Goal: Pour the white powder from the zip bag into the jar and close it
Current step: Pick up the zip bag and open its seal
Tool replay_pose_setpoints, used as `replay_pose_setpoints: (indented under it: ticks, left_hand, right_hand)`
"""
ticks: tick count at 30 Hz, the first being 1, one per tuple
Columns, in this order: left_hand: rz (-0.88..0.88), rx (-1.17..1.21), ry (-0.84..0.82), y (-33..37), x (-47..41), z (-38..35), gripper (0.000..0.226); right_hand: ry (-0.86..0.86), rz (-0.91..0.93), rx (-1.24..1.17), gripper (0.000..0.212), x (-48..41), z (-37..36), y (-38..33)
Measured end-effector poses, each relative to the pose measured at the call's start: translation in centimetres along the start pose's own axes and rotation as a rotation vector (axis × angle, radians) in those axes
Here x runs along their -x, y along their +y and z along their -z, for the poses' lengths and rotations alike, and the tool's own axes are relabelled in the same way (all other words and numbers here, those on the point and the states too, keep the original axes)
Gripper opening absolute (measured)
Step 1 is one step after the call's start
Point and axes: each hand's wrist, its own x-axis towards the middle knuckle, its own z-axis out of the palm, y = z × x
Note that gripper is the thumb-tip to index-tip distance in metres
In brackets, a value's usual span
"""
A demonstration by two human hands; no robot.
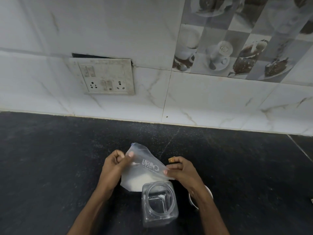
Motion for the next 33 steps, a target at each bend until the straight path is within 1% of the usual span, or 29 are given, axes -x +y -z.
replay_pose_setpoints:
  ticks: [2,3,5,8,9,11,14,17,18,19,21,22,24,25,27,30,33]
  left_hand:
    - [-0.010,0.005,0.031,0.4,-0.4,-0.2,0.020]
    - [-0.020,-0.011,0.035,0.5,-0.7,-0.2,0.023]
    - [-0.063,-0.001,-0.008,1.2,-0.9,-0.2,0.024]
    - [-0.131,-0.004,-0.061,2.3,-1.0,-0.2,0.013]
    - [-0.161,-0.024,-0.066,2.7,-1.0,-0.3,0.012]
    - [-0.218,-0.053,-0.052,3.4,-1.0,-0.3,0.016]
    - [-0.266,-0.063,-0.014,4.7,-0.8,-0.3,0.016]
    - [-0.298,-0.030,0.022,6.2,-0.3,-0.6,0.014]
    - [-0.309,-0.028,0.039,6.6,-0.2,-0.8,0.014]
    - [-0.326,-0.035,0.050,7.1,-0.2,-1.0,0.014]
    - [-0.364,-0.081,0.040,7.9,-0.2,-1.5,0.015]
    - [-0.384,-0.107,0.025,8.3,-0.2,-1.8,0.015]
    - [-0.430,-0.150,-0.001,9.2,-0.2,-2.3,0.016]
    - [-0.457,-0.159,-0.009,9.7,-0.1,-2.5,0.014]
    - [-0.516,-0.159,-0.023,10.8,0.3,-2.7,0.009]
    - [-0.595,-0.189,-0.032,12.2,0.8,-2.5,0.012]
    - [-0.610,-0.165,-0.012,13.0,1.0,-2.0,0.013]
  right_hand:
    - [-0.005,0.007,0.061,0.052,0.1,-0.2,0.0]
    - [0.008,-0.002,0.065,0.054,0.2,-0.3,-0.1]
    - [0.022,-0.047,-0.025,0.058,0.2,-0.4,-0.3]
    - [0.032,-0.088,-0.206,0.056,0.5,-0.3,-1.1]
    - [0.043,-0.063,-0.257,0.055,0.6,-0.1,-1.5]
    - [0.067,0.046,-0.313,0.052,1.0,0.1,-2.3]
    - [0.084,0.187,-0.270,0.053,2.1,0.5,-3.9]
    - [0.105,0.270,-0.249,0.051,3.5,1.0,-5.6]
    - [0.158,0.304,-0.233,0.048,4.0,1.1,-6.2]
    - [0.248,0.359,-0.184,0.044,4.6,1.2,-7.0]
    - [0.424,0.539,0.001,0.037,5.8,0.9,-8.9]
    - [0.435,0.653,0.093,0.033,6.5,0.5,-10.0]
    - [0.327,0.850,0.272,0.027,7.3,-0.6,-12.3]
    - [0.249,0.889,0.366,0.025,7.5,-1.2,-13.2]
    - [0.142,0.875,0.503,0.023,7.1,-2.6,-14.4]
    - [0.134,0.888,0.503,0.016,6.2,-4.2,-15.1]
    - [0.151,0.937,0.437,0.018,6.1,-4.8,-15.7]
